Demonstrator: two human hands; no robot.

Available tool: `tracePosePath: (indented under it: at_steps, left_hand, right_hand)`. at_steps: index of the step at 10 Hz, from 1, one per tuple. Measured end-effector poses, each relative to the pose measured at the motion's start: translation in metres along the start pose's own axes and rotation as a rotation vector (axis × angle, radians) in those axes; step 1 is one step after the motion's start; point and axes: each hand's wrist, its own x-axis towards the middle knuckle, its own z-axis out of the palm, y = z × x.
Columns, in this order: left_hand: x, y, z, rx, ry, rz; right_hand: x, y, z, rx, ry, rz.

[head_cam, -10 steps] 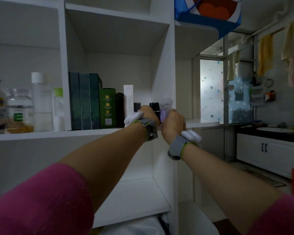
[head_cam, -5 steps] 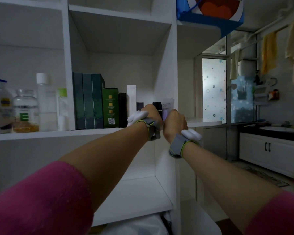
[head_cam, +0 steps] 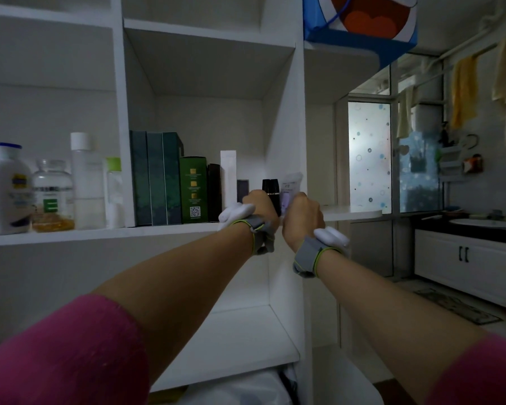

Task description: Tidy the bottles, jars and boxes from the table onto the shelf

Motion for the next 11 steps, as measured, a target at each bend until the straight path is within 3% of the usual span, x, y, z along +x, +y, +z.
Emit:
tracePosePath:
  at_steps: [3,7,10,11]
  left_hand:
    - [-0.001,-0.008,0.01,-0.072,0.106,-0.025]
    - [-0.018,-0.044,0.01,-0.309,0.267,0.145]
    - [-0.023,-0.079,0.013,-0.347,0.241,0.126]
    - [-0.025,-0.095,0.01,-0.356,0.229,0.118]
  right_hand:
    - [0.001,0.0,-0.002,0.009,-0.022,0.02]
    - [-0.006,0.0,0.002,0.07,0.102,0.018]
    - [-0.006,-0.002,0.009,0.077,0.156,0.028]
    - [-0.014,-0.004,0.015,0.047,0.254,-0.012]
